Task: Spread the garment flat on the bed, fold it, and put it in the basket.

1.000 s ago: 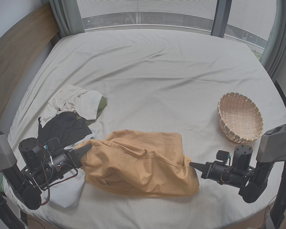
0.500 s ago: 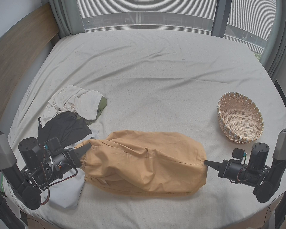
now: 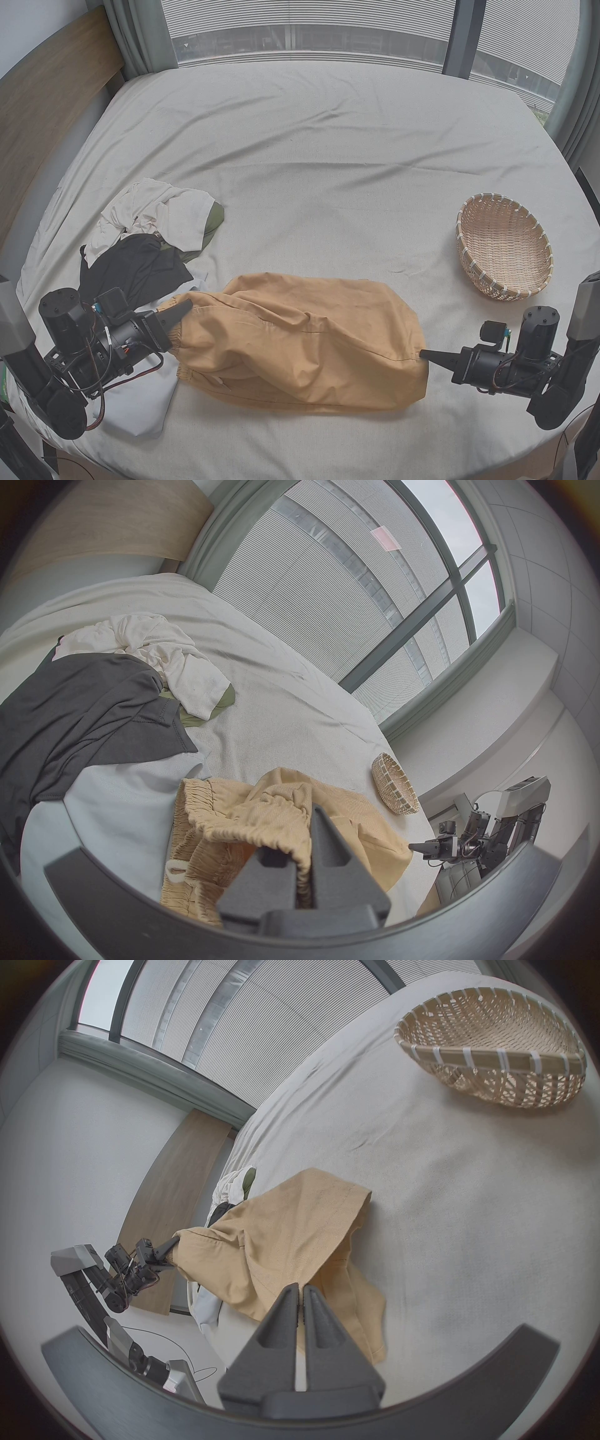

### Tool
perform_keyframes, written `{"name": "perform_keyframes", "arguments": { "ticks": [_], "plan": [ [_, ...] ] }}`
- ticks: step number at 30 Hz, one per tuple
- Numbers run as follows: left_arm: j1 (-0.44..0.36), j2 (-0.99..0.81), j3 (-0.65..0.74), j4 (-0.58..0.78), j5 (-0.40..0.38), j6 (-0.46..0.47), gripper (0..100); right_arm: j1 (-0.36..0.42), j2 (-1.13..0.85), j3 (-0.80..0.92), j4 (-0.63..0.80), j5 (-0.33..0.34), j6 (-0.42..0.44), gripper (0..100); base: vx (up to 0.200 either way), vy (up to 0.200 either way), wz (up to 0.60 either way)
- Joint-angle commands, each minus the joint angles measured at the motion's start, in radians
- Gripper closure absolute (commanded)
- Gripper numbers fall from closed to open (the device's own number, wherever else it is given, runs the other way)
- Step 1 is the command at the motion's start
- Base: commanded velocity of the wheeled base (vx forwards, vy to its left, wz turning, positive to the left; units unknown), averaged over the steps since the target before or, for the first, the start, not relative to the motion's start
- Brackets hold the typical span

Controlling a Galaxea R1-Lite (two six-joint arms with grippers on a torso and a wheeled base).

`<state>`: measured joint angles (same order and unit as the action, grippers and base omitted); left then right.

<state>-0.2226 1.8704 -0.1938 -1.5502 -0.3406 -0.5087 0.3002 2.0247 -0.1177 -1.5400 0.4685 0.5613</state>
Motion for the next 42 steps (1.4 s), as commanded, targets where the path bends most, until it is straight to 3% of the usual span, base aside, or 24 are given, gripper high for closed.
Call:
{"name": "perform_keyframes", "arguments": {
  "ticks": [1,18,36,37,42],
  "plan": [
    [0.000,0.001,0.001,-0.001,0.000,-0.001,100,0.013,0.042,-0.010,0.000,0.009,0.002,0,0.000,0.000,0.00],
    [0.000,-0.001,0.002,0.001,0.000,-0.001,100,0.071,0.062,-0.096,0.000,0.010,0.106,0,0.000,0.000,0.00],
    [-0.003,-0.001,-0.001,-0.001,0.000,-0.001,100,0.123,0.120,-0.166,-0.002,0.005,0.117,0,0.000,0.000,0.00],
    [-0.003,-0.001,-0.001,-0.001,0.000,-0.001,100,0.122,0.120,-0.171,-0.002,0.005,0.117,100,0.000,0.000,0.00],
    [-0.001,-0.002,0.001,-0.001,0.000,-0.001,100,0.115,0.111,-0.174,-0.002,0.004,0.118,100,0.000,0.000,0.00]
  ]
}}
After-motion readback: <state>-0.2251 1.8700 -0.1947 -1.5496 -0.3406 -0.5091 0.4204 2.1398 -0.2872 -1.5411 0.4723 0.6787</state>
